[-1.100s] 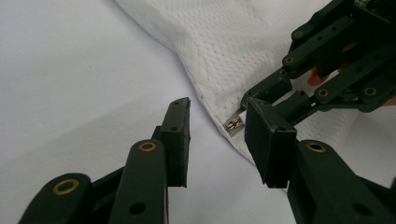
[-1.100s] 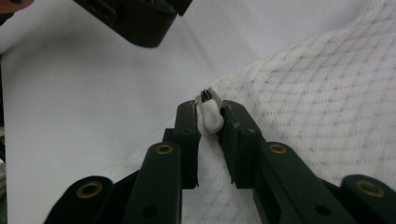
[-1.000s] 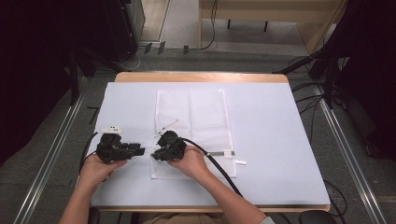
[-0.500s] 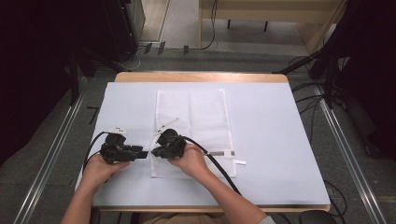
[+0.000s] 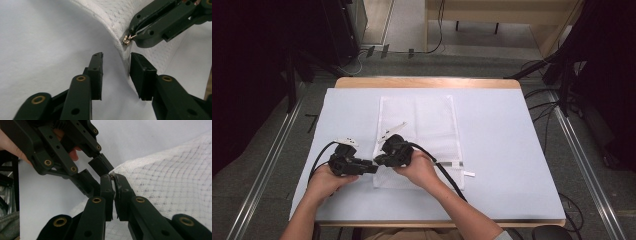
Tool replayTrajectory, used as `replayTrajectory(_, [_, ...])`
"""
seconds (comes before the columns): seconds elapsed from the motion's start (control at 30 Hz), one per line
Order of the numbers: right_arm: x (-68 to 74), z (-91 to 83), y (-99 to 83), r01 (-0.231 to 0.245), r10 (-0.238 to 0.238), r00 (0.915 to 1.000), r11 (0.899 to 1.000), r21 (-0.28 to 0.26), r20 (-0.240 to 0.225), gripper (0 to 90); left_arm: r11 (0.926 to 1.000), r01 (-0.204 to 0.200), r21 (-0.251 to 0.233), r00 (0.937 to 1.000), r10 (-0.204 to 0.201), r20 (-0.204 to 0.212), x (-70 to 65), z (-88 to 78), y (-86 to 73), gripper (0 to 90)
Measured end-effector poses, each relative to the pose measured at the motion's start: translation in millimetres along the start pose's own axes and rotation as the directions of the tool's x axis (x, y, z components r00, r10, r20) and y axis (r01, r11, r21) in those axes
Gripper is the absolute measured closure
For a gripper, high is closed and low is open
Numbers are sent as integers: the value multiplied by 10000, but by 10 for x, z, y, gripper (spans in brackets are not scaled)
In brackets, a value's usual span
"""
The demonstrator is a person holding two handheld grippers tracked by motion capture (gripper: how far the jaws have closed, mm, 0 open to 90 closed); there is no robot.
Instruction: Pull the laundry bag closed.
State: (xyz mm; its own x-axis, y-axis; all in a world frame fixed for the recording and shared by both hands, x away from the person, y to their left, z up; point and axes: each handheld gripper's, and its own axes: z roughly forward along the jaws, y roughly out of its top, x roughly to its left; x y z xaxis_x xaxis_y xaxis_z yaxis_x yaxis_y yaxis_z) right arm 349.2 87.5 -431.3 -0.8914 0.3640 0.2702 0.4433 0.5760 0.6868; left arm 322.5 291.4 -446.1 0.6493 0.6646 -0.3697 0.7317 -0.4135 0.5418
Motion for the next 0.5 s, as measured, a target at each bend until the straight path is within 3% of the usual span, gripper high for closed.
replayTrajectory(0.5, [9,1,1,426,-411,9983,9984,365,-412,873,9989,-39,468,9998,29,199,-44,50,55,863])
